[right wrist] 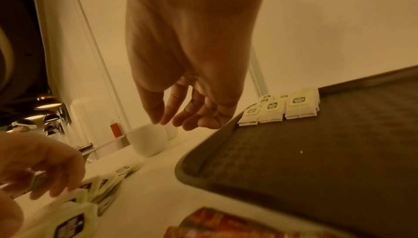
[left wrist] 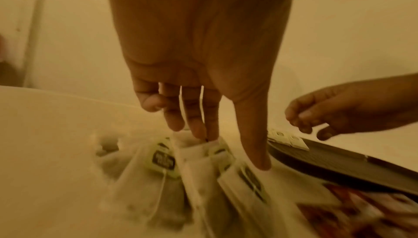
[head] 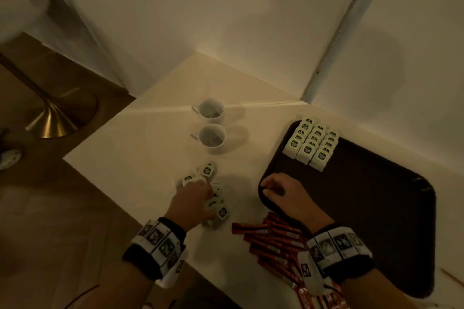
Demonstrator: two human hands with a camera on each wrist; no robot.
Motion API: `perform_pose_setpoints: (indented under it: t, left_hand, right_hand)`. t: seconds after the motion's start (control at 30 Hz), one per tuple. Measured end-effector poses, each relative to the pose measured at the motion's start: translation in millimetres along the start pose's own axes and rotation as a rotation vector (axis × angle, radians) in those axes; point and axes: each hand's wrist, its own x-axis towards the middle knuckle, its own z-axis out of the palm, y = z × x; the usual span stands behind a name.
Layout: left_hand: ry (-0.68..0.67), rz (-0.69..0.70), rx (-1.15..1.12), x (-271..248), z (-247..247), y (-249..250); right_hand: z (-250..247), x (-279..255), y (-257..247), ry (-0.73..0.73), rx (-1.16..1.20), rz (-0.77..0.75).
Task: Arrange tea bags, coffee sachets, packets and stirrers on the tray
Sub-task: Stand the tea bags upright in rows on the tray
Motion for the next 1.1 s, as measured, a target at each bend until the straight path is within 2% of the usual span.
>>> perform_pose_setpoints:
  t: [0.13, 0.27, 0.4, 0.6, 0.67, 0.73, 0.83, 0.97, 1.1]
  left_hand:
    - [0.055, -0.039, 0.106, -4.2, 17.9, 6.3]
    - [0.115, -0.069, 0.074, -3.0, 27.6, 6.8]
    - [0.11, -0.018, 0.023, -1.7, 25.1, 3.8]
    - [0.012, 0.091, -0.544, -2.0, -15.8, 13.1]
    - [-0.02, 0.149, -0.711, -1.9, -37.0, 24.9]
    - [-0.133, 0.202, -1.003, -2.7, -54.3, 37.0]
    - [-0.289, 0.174, -1.374, -4.8, -71.4, 51.9]
    - [-0.29, 0.203, -1.605, -0.3, -85.9, 68.6]
    - [-0.185, 0.18, -1.699, 8.4, -95.0, 86.1]
  right_hand:
    - [9.1, -6.9, -3.8, 0.038, 0.056, 0.005]
    - [11.9, -9.5, -8.1, 0.06, 0.067, 0.021]
    - [12.0, -10.6, -15.8, 0.052, 0.103, 0.03]
    - [5.7, -0.8, -45.8, -0.05, 0.145, -0.008]
    - [0.9, 5.6, -60.6, -0.008, 0.143, -0.075]
    - [-6.5, 11.1, -73.3, 0.086, 0.152, -0.135]
    - [-22.4, 16.9, -89.3, 0.18, 0.158, -0.209]
    - [-48.4, 22.9, -108.7, 0.195, 0.158, -0.246]
    - [-77.3, 24.8, -124.0, 0.274, 0.084, -0.289]
